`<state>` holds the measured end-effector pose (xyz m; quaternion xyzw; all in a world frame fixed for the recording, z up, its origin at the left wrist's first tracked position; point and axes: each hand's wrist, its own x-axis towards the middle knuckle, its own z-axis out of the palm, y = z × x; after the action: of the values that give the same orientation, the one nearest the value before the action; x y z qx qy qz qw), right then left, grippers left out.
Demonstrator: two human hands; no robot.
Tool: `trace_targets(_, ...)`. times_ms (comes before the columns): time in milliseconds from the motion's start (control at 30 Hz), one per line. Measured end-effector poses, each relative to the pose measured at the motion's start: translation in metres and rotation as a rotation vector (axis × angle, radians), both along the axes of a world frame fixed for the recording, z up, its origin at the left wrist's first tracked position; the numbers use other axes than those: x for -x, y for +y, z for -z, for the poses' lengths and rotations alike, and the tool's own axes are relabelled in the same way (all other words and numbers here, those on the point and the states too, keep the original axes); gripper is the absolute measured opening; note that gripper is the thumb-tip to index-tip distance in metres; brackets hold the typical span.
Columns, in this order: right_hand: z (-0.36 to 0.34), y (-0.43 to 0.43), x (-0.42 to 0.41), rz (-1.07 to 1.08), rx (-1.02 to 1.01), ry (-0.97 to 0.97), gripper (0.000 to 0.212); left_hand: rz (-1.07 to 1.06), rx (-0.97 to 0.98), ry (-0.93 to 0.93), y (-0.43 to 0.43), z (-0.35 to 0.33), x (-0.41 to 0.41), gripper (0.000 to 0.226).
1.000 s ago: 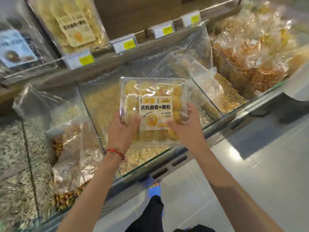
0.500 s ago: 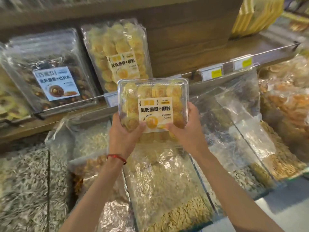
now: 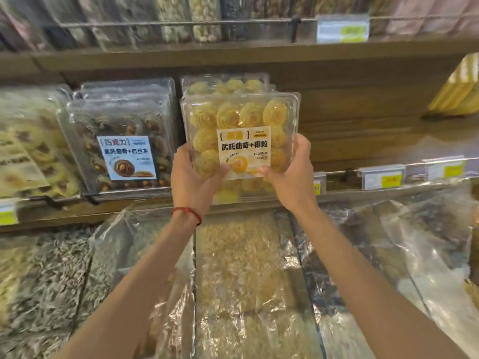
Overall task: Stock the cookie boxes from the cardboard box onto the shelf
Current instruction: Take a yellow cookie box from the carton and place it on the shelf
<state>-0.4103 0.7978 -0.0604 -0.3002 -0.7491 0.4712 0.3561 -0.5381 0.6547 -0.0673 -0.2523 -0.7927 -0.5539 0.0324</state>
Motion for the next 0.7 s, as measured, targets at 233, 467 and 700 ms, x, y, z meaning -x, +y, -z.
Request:
trace_targets(233, -0.003, 0.03, 0.038, -0.02, -0.055, -0.042, 0.094, -0.055, 0.008, 0.011, 0.026, -0.004, 0.033, 0.062)
trace_targets(467, 0.004, 0.04, 0.056, 0.025, -0.17, -0.07, 0.09, -0.153, 0.024, 0.03, 0.038, 0.001, 0.04, 0.07)
trace_targets(700, 0.013, 0.043, 0.06, -0.06, -0.144, -0.085, 0.098, -0.178, 0.001, 0.054, 0.047, 0.002, 0.041, 0.079)
